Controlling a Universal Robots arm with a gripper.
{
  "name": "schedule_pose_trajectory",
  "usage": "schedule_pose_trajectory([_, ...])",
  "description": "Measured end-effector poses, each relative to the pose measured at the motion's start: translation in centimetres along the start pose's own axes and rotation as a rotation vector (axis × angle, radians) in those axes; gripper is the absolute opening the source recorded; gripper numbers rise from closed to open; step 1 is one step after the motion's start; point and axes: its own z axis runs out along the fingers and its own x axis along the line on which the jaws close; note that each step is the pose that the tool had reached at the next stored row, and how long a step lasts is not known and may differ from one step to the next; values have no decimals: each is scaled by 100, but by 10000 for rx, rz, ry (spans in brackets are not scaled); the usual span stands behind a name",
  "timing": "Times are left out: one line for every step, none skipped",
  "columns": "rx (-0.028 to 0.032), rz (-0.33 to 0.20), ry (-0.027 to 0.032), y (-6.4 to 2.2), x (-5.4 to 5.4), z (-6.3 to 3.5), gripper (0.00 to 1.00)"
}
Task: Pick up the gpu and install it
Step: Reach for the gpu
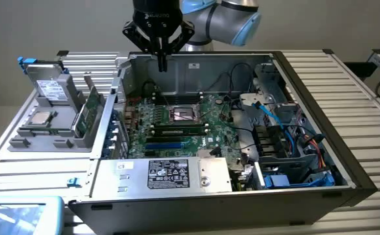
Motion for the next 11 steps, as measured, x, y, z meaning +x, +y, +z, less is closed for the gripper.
schedule_pose_trajectory([0,0,0,0,0,0,12])
schedule_pose_trajectory([0,0,0,0,0,0,12])
schedule_pose_trajectory([0,0,-1,0,0,0,12])
schedule_pose_trajectory([0,0,0,0,0,0,12])
schedule_pose_trajectory([0,0,0,0,0,0,12])
schedule_pose_trajectory([0,0,0,0,0,0,12])
schedule_pose_trajectory([0,0,0,0,0,0,12])
schedule_pose_trajectory([-1,0,-1,0,0,0,12])
schedule_pose_trajectory([0,0,-1,0,0,0,12])
schedule_pose_trajectory([0,0,-1,0,1,0,12])
schedule_pose_trajectory([1,2,0,-1,11,-1,12])
